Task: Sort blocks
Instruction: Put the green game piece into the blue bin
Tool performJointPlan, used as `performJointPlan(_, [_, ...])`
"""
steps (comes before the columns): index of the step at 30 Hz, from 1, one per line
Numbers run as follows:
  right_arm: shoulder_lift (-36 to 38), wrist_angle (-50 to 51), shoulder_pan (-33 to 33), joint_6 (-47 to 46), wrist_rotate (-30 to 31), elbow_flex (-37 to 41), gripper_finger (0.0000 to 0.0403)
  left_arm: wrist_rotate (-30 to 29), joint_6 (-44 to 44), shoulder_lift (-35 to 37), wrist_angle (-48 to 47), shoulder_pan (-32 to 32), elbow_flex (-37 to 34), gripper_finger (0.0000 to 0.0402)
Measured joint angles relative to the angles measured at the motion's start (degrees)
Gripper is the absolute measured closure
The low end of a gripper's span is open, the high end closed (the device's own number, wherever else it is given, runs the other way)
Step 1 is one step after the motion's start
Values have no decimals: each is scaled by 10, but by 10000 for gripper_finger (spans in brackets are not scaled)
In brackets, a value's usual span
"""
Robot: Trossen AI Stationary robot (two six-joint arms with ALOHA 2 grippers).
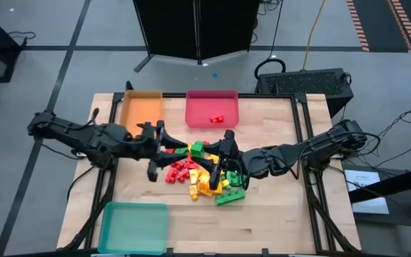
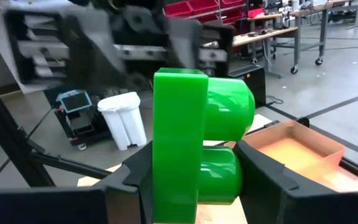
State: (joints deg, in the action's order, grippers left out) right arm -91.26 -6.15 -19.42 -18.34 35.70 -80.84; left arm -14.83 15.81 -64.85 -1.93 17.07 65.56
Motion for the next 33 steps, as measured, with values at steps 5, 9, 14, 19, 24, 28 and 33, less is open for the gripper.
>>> performJointPlan(5, [0,-1,0,2,0,0,246,16,-17,-3,-23,-22,0,228])
performJointPlan(9, [0,-1,0,9,0,0,246,29,-33,-3,-31,-25,0,196])
performJointPlan(14, [0,0,-1,11,0,0,246,30,-28,-3,-31,-25,0,133])
performJointPlan(19, [0,-1,-1,17,0,0,246,38,-12,-3,-14,-23,0,106])
performJointPlan(24, [0,-7,2,30,-1,0,246,44,-9,-11,11,-32,0,104])
performJointPlan(28, [0,-34,4,46,-14,0,246,75,18,-29,12,-44,0,104])
performJointPlan(33, [0,-44,3,66,-13,0,246,91,33,-48,29,-53,0,104])
